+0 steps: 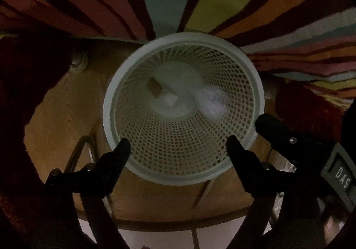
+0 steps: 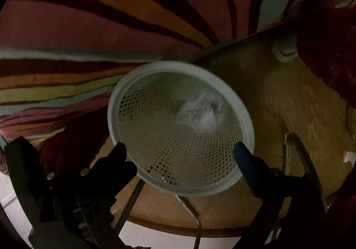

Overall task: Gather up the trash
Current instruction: 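Open both tools to drop the paper and box into the wastebasket, then move both tools back over the bed toward the remaining boxes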

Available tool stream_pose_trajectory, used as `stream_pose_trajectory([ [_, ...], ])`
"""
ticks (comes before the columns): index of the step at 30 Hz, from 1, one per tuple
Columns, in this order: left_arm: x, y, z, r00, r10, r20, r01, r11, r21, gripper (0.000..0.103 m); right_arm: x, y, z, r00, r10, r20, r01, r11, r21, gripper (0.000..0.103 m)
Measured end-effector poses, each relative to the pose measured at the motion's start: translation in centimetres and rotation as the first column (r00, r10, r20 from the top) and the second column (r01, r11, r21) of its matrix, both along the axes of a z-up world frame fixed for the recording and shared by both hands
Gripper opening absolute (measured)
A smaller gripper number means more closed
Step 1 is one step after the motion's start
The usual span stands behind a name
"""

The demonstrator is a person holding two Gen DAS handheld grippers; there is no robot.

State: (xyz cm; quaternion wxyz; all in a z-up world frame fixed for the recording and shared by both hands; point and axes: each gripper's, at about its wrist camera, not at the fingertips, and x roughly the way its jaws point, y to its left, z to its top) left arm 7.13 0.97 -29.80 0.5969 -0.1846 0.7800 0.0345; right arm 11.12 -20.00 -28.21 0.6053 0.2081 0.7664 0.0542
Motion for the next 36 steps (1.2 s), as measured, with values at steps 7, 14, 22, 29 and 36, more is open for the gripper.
stream_pose_trajectory([
  [7,0.2,-0.4,0.2,1.0,-0.008,0.002,0.008,1.0,-0.001,0.086,0.0,-0.1,-0.6,1.0,-0.019,-0.016,0.019,1.0,-0.005,0.092],
  [14,0.1,-0.4,0.2,1.0,-0.013,0.007,0.013,1.0,0.003,0.086,-0.1,0.2,-0.2,1.0,-0.014,0.001,0.014,1.0,-0.003,0.092],
  [22,-0.3,-0.1,1.0,0.999,-0.008,0.04,0.008,1.0,0.014,0.086,-0.4,-0.1,0.8,1.0,-0.013,0.027,0.013,1.0,0.005,0.092],
  [29,-0.8,0.6,2.5,0.996,0.019,0.087,-0.02,1.0,0.006,0.086,-0.8,0.6,1.9,0.997,0.025,0.072,-0.025,1.0,0.001,0.092],
  [36,-1.3,0.9,4.4,0.991,0.025,0.132,-0.024,1.0,-0.004,0.086,-1.2,0.3,3.8,0.988,0.015,0.151,-0.016,1.0,0.008,0.092],
])
